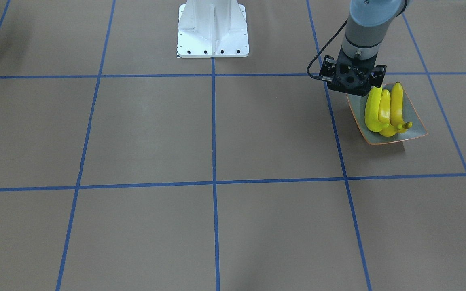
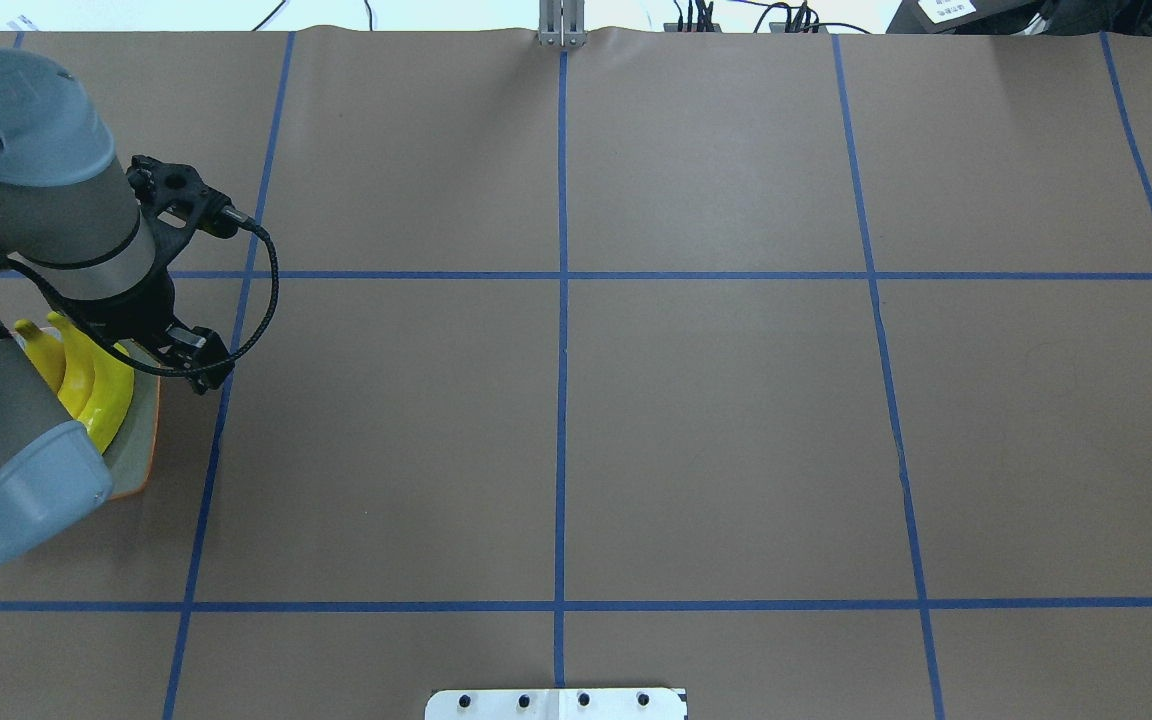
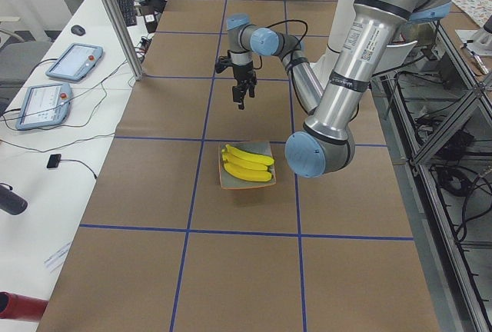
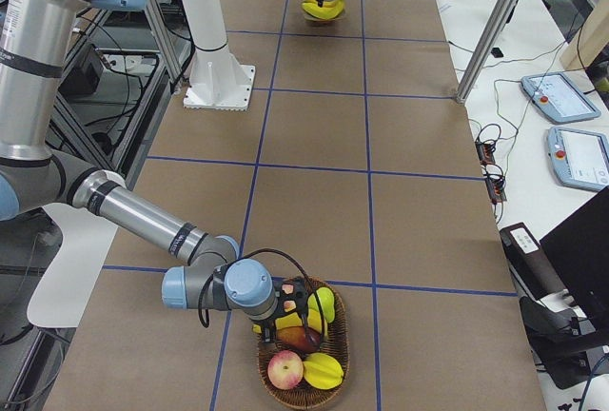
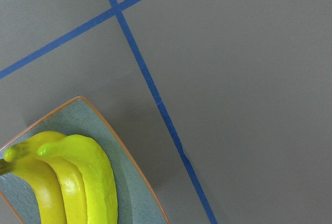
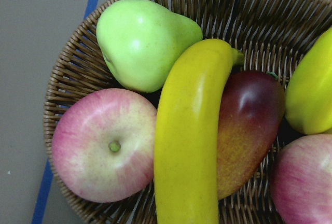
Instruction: Transfer all bananas from basket to plate
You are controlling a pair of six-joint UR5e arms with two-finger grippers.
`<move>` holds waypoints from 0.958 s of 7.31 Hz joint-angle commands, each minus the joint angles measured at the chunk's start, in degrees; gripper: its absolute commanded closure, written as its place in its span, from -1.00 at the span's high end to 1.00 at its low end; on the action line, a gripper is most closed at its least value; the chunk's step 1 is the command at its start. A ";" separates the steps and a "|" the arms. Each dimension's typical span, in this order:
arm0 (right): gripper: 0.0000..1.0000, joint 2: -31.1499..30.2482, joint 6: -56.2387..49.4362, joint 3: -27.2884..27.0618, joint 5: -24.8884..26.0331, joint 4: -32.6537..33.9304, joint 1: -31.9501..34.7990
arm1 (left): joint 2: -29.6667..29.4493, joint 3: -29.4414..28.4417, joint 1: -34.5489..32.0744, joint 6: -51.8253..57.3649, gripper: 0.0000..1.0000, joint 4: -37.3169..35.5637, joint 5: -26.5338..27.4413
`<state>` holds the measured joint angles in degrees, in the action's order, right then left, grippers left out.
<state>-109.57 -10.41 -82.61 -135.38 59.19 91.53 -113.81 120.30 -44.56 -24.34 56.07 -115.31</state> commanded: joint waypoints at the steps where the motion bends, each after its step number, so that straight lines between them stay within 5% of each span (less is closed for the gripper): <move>1: 0.90 0.06 -0.05 0.35 -0.32 -0.04 -0.03 | -0.10 0.28 0.09 -1.75 0.99 0.00 0.00; 7: 0.80 1.20 -0.05 1.14 -0.41 0.14 -2.13 | -0.01 0.11 0.00 -1.67 0.99 0.00 0.00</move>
<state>-108.84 -10.42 -81.69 -135.79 59.26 90.17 -113.83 120.46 -44.52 -26.02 56.07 -115.31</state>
